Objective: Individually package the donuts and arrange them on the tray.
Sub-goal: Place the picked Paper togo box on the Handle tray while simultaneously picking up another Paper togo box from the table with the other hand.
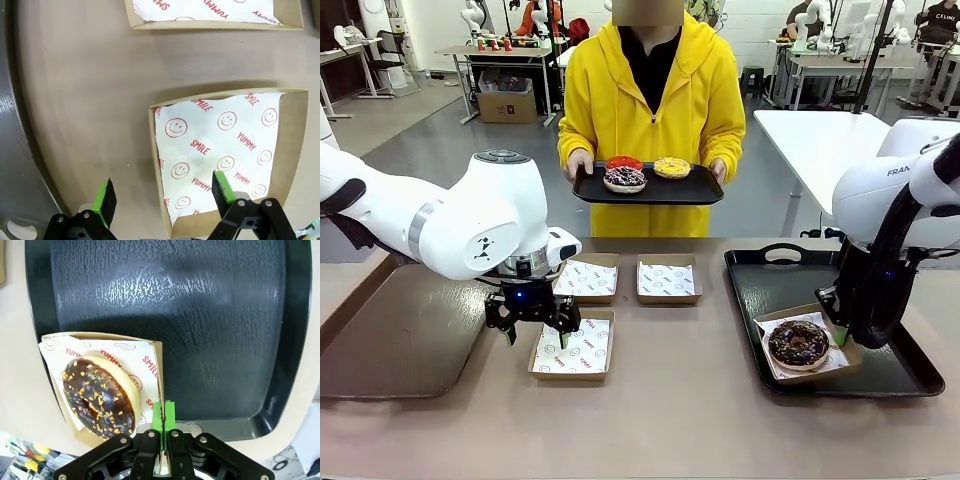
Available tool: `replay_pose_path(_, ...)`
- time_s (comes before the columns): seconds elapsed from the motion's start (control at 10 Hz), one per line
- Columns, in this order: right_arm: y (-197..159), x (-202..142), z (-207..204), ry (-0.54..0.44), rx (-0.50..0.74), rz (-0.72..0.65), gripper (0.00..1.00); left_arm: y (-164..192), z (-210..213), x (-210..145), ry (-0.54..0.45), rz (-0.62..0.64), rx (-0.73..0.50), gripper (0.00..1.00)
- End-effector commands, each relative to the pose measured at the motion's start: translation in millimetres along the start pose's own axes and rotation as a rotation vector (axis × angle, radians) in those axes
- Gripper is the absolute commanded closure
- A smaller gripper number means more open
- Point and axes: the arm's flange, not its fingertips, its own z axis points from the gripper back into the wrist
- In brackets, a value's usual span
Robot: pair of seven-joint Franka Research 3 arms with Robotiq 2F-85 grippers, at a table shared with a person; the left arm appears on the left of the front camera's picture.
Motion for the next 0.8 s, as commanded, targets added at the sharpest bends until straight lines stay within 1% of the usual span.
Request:
replay_pose_path(0.0, -2.6, 6.0, 1.1, 0.0, 0.023, 0.023, 0.99, -5.8, -4.3, 7.8, -0.024, 0.036, 0.013, 0.0)
replay_pose_path(0.1, -2.3, 5.7, 0.8, 0.0, 0.022, 0.031, 0.99, -4.9, -4.8, 8.7, -0.025, 0.036, 0.012, 0.0)
replay_pose_path(0.2, -2.1, 5.4, 0.6, 0.001, 0.025, 0.041, 0.99, -5.8, -4.3, 8.8, -0.025, 0.035, 0.003, 0.15)
replay_pose_path(0.3, -2.0, 5.4, 0.2, 0.004, 0.026, 0.046, 0.52, -6.0, -3.7, 9.3, -0.022, 0.038, -0.002, 0.6)
replay_pose_path(0.4, -1.8, 5.1, -0.2, 0.006, 0.028, 0.047, 0.39, -6.2, -3.8, 9.6, -0.015, 0.04, -0.006, 0.75)
replay_pose_path(0.5, -1.5, 4.9, -0.4, 0.008, 0.031, 0.047, 0.0, -6.1, -3.9, 10.2, -0.01, 0.04, -0.007, 1.0)
replay_pose_path(0.7, -1.1, 4.8, 0.1, 0.007, 0.034, 0.048, 0.0, -6.0, -3.2, 10.7, -0.008, 0.041, -0.008, 1.0)
